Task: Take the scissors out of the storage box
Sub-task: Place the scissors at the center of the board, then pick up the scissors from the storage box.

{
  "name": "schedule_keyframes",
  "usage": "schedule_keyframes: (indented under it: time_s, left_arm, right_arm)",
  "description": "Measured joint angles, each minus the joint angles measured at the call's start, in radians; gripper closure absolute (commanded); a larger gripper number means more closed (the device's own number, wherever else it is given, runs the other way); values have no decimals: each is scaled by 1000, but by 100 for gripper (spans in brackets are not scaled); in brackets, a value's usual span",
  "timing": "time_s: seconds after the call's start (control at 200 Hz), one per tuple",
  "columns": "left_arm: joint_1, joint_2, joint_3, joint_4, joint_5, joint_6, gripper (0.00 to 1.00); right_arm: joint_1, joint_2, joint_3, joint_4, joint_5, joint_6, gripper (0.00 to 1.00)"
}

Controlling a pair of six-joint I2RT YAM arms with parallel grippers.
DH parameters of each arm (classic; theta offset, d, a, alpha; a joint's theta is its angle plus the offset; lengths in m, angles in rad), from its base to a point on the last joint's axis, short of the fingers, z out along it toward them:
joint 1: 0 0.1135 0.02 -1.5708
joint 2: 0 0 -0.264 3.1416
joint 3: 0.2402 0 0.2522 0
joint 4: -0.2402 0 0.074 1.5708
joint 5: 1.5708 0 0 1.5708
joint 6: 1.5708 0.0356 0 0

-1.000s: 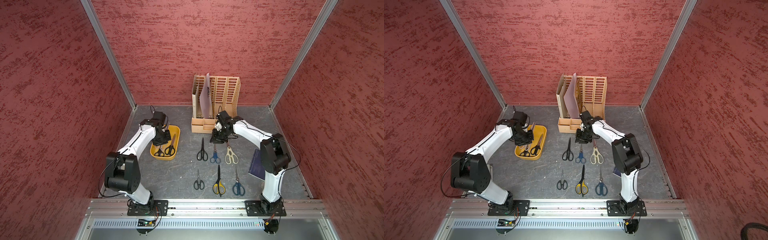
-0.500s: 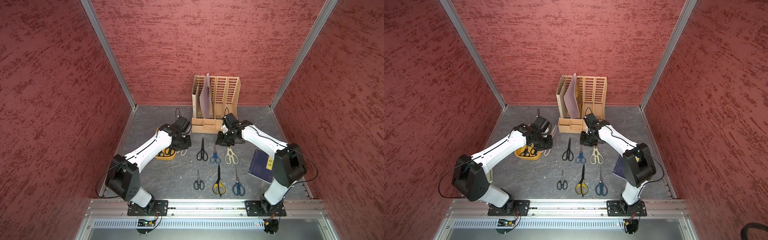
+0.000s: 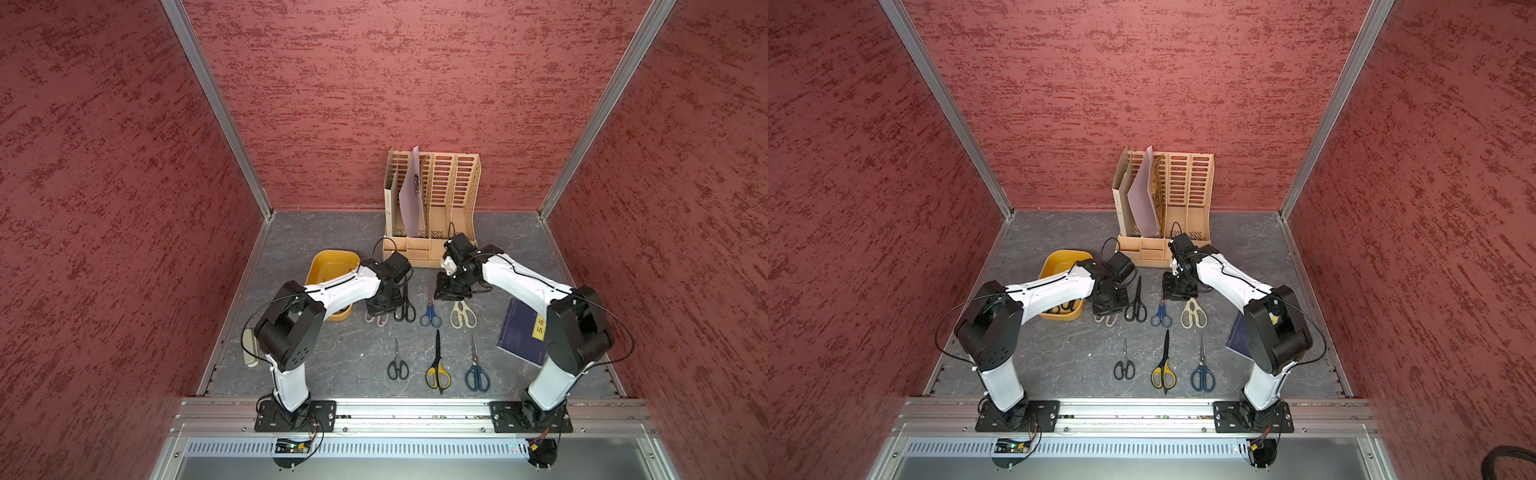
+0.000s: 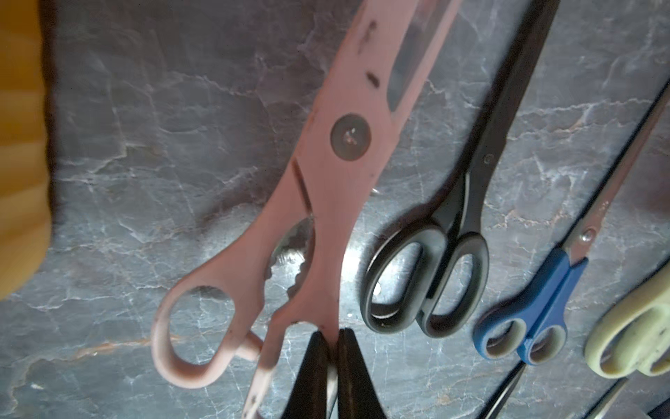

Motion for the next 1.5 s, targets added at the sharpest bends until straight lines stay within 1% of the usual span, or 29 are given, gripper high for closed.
schedule_keyframes:
  time_s: [0.16, 0.311, 0.411, 0.471, 0.596, 0.681, 0.846, 0.952, 1.022, 1.117, 1.222, 1.372, 1.503]
  left_arm:
    - [3, 40, 10, -1, -43, -23, 100]
    - [16, 111, 26, 2, -55, -25, 100]
    - [24, 128, 37, 5, -63, -25, 100]
    - [28, 132, 49, 6, -67, -24, 94]
    - [33, 156, 76, 8, -70, -14, 72]
    - [35, 163, 89, 14, -70, -17, 64]
    - [35, 159, 100, 8, -69, -6, 62]
    - [35, 126, 103, -13, -69, 5, 62]
    - [35, 72, 105, -33, -70, 27, 61]
    - [43, -33, 105, -58, -72, 69, 61]
    - [98, -145, 97, -71, -58, 134, 61]
    - [278, -260, 14, -76, -19, 250, 61]
    - [419, -284, -54, -100, -2, 341, 64]
  right_arm:
    - [0, 0, 1, -2, -14, -17, 71]
    - [0, 0, 7, -10, -17, -24, 71]
    - [0, -4, 17, -16, -16, -27, 71]
    - [0, -12, 18, -21, -16, -28, 71]
    - [0, -26, 18, -34, -16, -31, 71]
    - [0, -30, 18, -39, -16, -31, 71]
    - [0, -32, 22, -51, -16, -31, 71]
    - [0, -32, 51, -63, -17, -31, 71]
    - [0, -32, 78, -62, -18, -31, 71]
    - [0, -29, 105, -60, -19, -27, 71]
    - [0, -12, 123, -54, -21, -21, 71]
    - [0, 33, 131, -46, -22, -3, 71]
    - [0, 59, 131, -42, -24, 18, 71]
